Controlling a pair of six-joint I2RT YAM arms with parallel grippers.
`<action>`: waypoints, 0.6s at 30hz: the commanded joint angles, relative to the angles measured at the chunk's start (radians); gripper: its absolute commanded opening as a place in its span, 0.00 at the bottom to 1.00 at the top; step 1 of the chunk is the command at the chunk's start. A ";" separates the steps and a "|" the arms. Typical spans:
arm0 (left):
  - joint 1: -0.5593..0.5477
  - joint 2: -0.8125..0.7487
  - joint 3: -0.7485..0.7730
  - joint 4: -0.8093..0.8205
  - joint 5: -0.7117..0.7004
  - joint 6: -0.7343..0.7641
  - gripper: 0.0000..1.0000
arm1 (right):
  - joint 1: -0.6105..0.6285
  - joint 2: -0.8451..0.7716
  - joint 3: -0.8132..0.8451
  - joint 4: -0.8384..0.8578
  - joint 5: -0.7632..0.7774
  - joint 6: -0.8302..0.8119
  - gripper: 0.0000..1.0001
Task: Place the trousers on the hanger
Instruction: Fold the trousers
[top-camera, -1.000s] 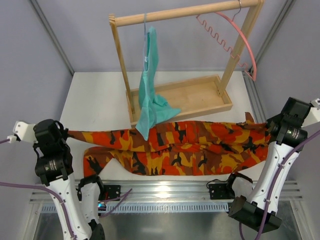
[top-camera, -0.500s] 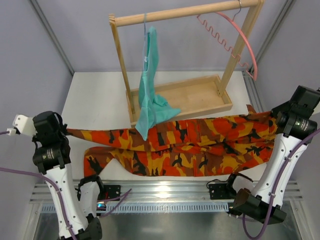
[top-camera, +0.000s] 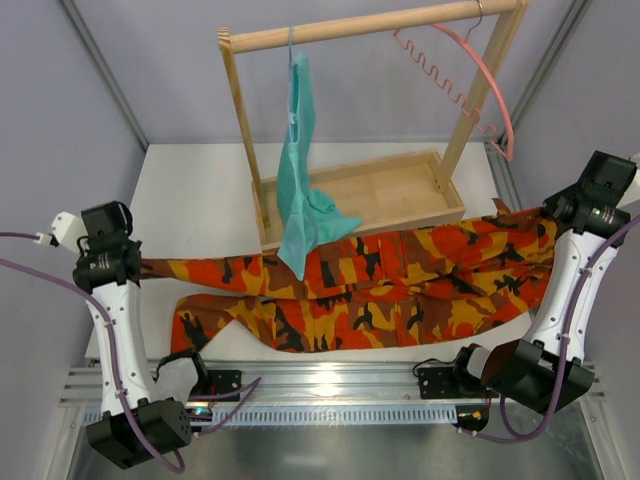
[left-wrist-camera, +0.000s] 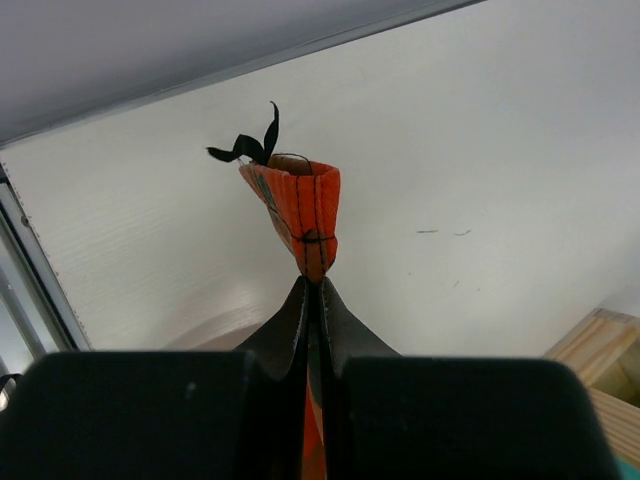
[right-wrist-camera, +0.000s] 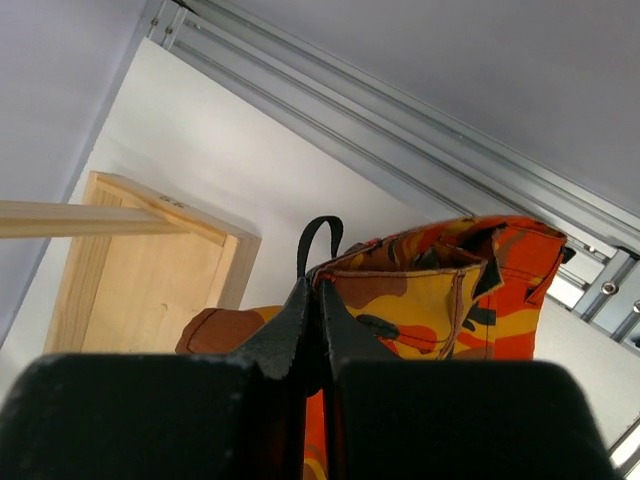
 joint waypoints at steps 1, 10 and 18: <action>0.008 0.004 -0.044 0.080 -0.046 0.031 0.01 | -0.007 -0.049 -0.045 0.154 0.022 0.010 0.04; 0.009 0.104 -0.076 0.109 -0.073 0.011 0.00 | -0.007 -0.070 -0.140 0.237 -0.060 0.012 0.04; 0.046 0.142 -0.027 0.106 -0.087 -0.029 0.00 | -0.007 -0.050 -0.123 0.224 -0.030 0.000 0.04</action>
